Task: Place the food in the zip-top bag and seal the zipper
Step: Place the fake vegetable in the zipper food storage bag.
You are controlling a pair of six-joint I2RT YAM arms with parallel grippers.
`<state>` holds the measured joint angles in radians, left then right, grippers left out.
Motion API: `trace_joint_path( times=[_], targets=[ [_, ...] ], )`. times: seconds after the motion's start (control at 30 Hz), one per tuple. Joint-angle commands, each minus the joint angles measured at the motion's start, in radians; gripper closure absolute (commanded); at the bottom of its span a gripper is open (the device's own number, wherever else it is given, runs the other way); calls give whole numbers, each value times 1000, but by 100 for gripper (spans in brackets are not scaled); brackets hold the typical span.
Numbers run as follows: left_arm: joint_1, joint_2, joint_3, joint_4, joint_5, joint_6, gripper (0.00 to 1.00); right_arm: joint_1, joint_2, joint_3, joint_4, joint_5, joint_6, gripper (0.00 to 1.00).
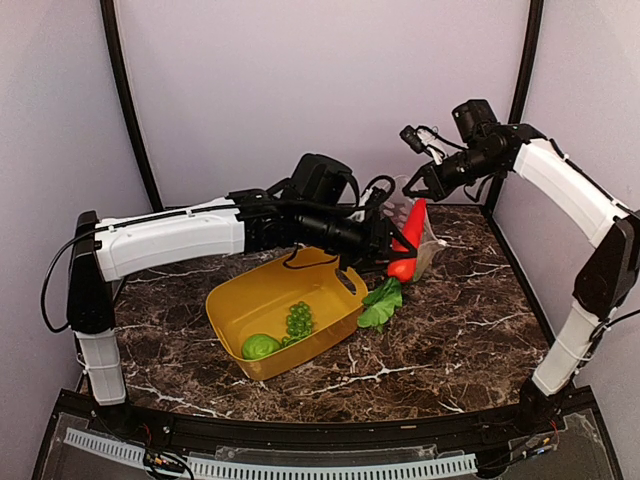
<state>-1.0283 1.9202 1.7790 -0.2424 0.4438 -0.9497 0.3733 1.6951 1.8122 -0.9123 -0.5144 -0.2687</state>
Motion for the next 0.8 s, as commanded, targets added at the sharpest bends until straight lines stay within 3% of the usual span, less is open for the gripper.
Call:
trace_joint_path(
  times=[0.0,0.37,0.6,0.77],
  targets=[
    [49,-13,-65,175,56,-253,88,12,-51,-25,43,30,-8,100],
    [88,63,-8,272,81,-386,92,14,-83,-33,69,101,-11,100],
    [118,84,-83,543,-40,-602,92,38,-100,-48,59,9,-13,100],
    [128,128,-22,578,-116,-665,89,51,-105,-53,43,-33,-5,100]
  ],
)
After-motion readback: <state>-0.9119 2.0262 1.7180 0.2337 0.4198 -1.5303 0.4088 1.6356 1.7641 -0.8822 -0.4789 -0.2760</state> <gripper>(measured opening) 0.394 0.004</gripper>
